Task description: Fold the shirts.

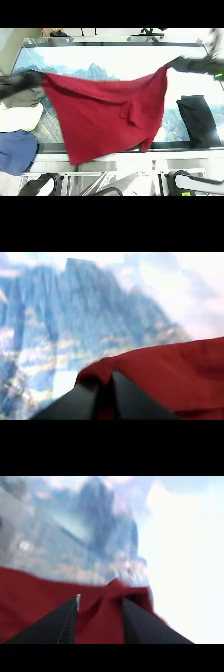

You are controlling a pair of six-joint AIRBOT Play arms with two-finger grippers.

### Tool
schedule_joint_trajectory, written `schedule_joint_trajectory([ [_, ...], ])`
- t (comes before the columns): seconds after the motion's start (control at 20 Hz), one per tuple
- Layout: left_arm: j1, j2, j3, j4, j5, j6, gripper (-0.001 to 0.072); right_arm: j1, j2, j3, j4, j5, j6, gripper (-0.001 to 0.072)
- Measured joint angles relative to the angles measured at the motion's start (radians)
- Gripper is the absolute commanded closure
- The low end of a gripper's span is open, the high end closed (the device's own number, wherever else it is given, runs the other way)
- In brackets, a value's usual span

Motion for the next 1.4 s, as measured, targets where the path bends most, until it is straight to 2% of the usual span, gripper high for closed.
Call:
schedule_joint_trajectory([
  [0.05, -0.011, -0.071, -0.003, -0.003, 0.032, 0.014, 0.0037, -0.001, -0.055, -0.021, 0.001, -0.01, 0.0, 0.0389],
  [0.1, -0.013, -0.147, 0.014, -0.006, 0.031, 0.021, 0.0037, -0.007, -0.106, -0.034, 0.005, -0.013, 0.0, 0.0303],
  [0.15, -0.003, -0.209, 0.047, -0.006, 0.004, 0.023, 0.0037, -0.017, -0.142, -0.039, 0.004, -0.012, 0.0, 0.0131],
  [0.2, 0.017, -0.264, 0.095, -0.006, -0.043, 0.018, 0.0037, -0.033, -0.168, -0.04, 0.0, -0.011, 0.0, 0.0097],
  [0.3, 0.067, -0.341, 0.187, -0.006, -0.185, -0.017, 0.0037, -0.084, -0.195, -0.027, -0.03, 0.022, -0.001, 0.0101],
  [0.4, 0.119, -0.373, 0.237, -0.006, -0.342, -0.061, 0.0038, -0.148, -0.21, -0.019, -0.099, 0.082, -0.001, 0.0237],
  [0.55, 0.167, -0.343, 0.164, -0.001, -0.532, -0.114, 0.0038, -0.225, -0.227, -0.026, -0.209, 0.195, -0.024, 0.0253],
  [0.65, 0.178, -0.276, 0.021, 0.018, -0.586, -0.137, 0.0039, -0.256, -0.232, -0.047, -0.25, 0.243, -0.06, 0.0253],
  [0.85, 0.166, -0.123, -0.313, 0.081, -0.576, -0.18, 0.0038, -0.273, -0.254, -0.082, -0.274, 0.269, -0.111, 0.0253],
  [1.05, 0.095, 0.007, -0.58, 0.105, -0.491, -0.232, 0.0039, -0.271, -0.289, -0.093, -0.249, 0.274, -0.142, 0.0253],
  [1.25, -0.007, 0.084, -0.743, 0.114, -0.393, -0.309, 0.0039, -0.263, -0.303, -0.095, -0.222, 0.269, -0.164, 0.0253],
  [1.4, -0.066, 0.077, -0.779, 0.098, -0.349, -0.353, 0.0039, -0.26, -0.305, -0.095, -0.215, 0.262, -0.176, 0.0253],
])
